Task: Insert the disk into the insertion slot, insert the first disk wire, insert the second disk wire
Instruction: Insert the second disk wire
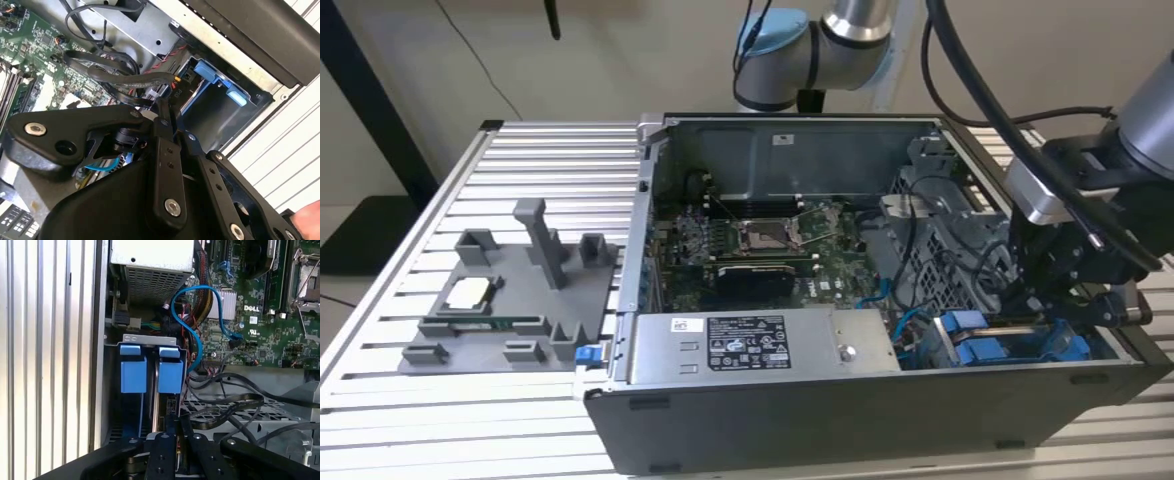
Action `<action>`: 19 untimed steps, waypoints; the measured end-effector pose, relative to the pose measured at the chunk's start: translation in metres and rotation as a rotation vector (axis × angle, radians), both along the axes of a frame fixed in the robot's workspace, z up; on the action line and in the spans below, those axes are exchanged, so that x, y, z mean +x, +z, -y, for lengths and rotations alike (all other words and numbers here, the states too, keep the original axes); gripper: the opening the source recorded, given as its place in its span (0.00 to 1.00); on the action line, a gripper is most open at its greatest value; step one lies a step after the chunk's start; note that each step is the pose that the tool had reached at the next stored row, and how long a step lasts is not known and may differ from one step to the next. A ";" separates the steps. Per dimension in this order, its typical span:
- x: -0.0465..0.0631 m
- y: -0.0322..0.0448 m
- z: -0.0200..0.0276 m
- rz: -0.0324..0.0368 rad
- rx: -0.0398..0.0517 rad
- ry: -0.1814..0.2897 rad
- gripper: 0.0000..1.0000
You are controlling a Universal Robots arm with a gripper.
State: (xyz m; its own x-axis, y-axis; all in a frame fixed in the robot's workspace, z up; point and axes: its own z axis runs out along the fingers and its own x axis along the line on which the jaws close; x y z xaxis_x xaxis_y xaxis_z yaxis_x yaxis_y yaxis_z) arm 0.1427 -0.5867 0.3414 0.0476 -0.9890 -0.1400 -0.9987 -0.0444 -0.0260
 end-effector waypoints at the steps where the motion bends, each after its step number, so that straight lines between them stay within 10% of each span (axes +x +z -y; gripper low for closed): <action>1: 0.000 -0.0009 -0.0001 0.0002 0.0010 0.000 0.16; 11: 0.000 -0.0059 0.0001 0.0001 0.0021 0.000 0.18; 19: 0.000 0.0062 0.0001 0.0000 0.0010 0.000 0.24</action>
